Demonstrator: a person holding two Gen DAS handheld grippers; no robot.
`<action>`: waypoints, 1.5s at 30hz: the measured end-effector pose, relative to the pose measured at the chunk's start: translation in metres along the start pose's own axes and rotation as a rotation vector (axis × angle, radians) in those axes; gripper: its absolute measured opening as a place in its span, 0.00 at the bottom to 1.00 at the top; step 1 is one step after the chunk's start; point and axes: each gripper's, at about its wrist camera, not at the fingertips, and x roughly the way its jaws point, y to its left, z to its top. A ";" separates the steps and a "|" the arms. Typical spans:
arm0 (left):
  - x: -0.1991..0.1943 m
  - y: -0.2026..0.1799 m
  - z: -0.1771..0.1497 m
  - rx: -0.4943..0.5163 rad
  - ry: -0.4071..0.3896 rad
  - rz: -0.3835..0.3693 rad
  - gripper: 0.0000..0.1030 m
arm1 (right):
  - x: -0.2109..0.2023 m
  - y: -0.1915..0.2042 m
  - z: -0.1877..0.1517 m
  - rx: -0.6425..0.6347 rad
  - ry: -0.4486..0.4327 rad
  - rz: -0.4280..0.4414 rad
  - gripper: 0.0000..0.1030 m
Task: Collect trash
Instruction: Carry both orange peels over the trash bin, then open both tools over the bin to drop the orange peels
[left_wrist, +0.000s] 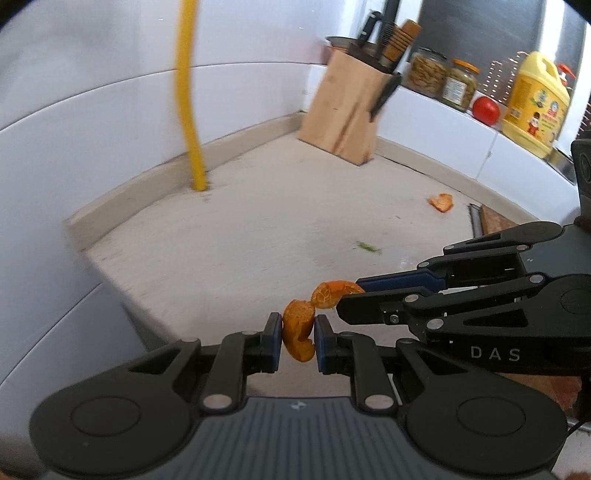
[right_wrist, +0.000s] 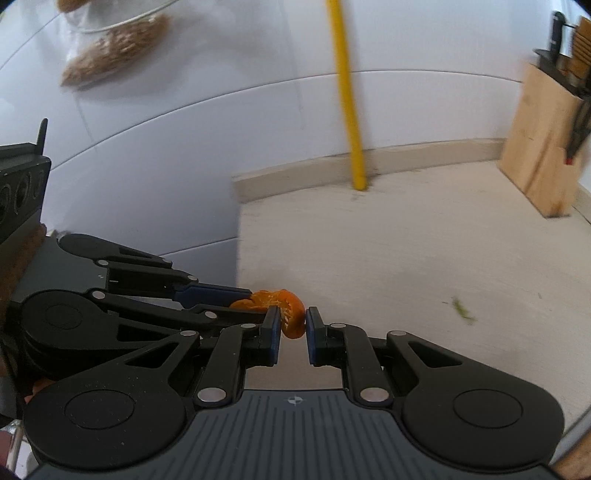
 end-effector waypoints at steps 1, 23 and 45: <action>-0.003 0.003 -0.002 -0.005 -0.003 0.007 0.15 | 0.002 0.005 0.000 -0.005 0.001 0.005 0.19; -0.054 0.102 -0.050 -0.128 -0.028 0.145 0.15 | 0.062 0.105 0.016 -0.077 0.040 0.092 0.17; 0.007 0.168 -0.076 -0.311 0.169 0.217 0.43 | 0.148 0.102 0.009 -0.035 0.201 0.072 0.23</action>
